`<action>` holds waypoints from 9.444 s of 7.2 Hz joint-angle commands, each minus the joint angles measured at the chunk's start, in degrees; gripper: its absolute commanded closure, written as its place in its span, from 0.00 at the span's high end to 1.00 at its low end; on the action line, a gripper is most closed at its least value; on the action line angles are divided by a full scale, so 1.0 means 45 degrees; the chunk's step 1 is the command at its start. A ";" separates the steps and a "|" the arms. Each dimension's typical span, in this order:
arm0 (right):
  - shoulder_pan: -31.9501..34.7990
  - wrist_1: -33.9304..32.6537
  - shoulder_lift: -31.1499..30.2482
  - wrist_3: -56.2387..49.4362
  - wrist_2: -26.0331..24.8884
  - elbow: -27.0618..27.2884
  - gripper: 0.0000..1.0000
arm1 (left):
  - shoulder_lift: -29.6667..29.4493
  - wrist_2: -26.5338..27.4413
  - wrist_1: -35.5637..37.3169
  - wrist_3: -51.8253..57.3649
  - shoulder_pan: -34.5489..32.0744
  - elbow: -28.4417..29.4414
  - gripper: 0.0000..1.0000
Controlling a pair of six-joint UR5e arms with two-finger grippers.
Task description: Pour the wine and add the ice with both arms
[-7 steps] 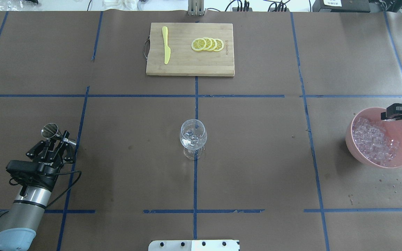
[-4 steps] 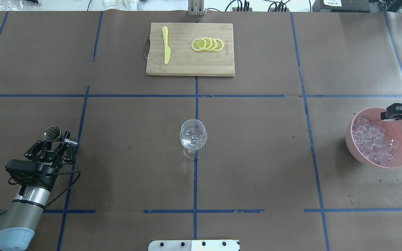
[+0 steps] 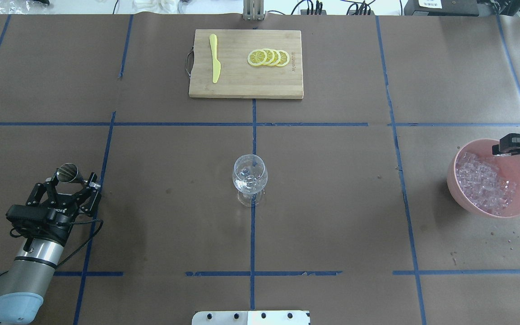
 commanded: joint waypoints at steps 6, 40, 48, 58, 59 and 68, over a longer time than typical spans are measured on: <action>0.0000 -0.0020 0.0039 0.0038 0.0077 0.0368 0.00 | 0.2167 -0.3184 0.0000 0.0576 -0.0167 -0.2115 1.00; -0.3641 -0.3379 0.9826 0.5333 -0.1021 -0.0097 1.00 | 0.0677 -2.1740 0.9990 0.4533 -1.1036 -0.7649 1.00; 0.1788 -0.8535 0.6840 -0.6743 0.0695 -0.1730 1.00 | -0.2128 -2.4861 1.4172 0.9821 -1.6645 -0.3137 1.00; 0.5410 -0.7187 0.4356 -1.1022 0.2890 -0.5602 1.00 | -0.0390 -2.5867 1.6540 1.2353 -1.8035 -0.2039 1.00; 0.5410 -0.7168 0.4317 -1.0842 0.2871 -0.5760 1.00 | -0.0409 -2.5867 1.6756 1.2372 -1.8367 -0.2040 1.00; 0.7266 -0.7031 0.3262 -1.1036 0.3281 -0.5723 1.00 | -0.0116 -2.5808 1.6992 1.2353 -1.8487 -0.2040 1.00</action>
